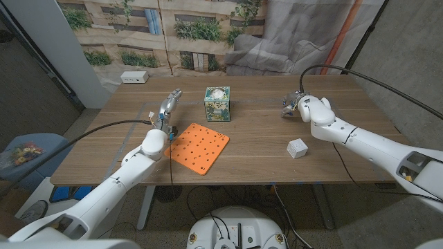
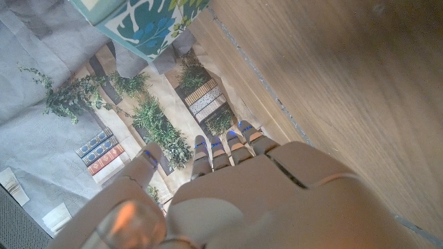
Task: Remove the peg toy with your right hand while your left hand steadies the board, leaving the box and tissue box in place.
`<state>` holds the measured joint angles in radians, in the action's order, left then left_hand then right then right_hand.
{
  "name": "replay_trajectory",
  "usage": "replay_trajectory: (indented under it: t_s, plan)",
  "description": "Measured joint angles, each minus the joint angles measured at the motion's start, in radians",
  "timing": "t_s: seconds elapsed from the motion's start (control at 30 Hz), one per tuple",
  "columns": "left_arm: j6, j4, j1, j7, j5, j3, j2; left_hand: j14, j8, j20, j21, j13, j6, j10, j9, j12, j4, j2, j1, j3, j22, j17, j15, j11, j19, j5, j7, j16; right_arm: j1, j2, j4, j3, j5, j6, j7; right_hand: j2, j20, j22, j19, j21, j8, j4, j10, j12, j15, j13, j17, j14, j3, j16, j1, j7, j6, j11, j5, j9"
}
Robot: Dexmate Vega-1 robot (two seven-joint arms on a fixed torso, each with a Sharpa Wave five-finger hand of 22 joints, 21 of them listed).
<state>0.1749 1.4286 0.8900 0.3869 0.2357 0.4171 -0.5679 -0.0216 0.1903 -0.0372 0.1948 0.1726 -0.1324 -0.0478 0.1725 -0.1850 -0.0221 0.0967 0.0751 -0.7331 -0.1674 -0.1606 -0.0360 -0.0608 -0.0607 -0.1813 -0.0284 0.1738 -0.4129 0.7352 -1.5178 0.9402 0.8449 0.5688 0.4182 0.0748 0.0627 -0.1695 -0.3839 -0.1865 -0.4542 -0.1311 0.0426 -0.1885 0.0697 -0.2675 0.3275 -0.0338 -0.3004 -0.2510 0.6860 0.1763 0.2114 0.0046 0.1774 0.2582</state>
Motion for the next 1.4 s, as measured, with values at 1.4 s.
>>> replay_trajectory:
  t_s: [1.4]
  plan:
    - [0.199,-0.199,-0.060,-0.070,0.076,-0.012,0.065,0.027,-0.010,0.003,-0.008,0.000,0.007,0.012,0.000,0.003,0.006,0.000,0.000,0.003,0.000,-0.004,0.005,0.012,0.004,0.000,0.000,-0.004,-0.200,0.043,-0.087,-0.314,-0.572,-0.161,-0.322,-0.017,-0.049,0.002,0.152,0.009,0.201,0.025,-0.130,-0.008,-0.019,0.027,-0.017,0.129,0.034,0.048,-0.154,-0.098,-0.287,-0.002,0.000,-0.068]
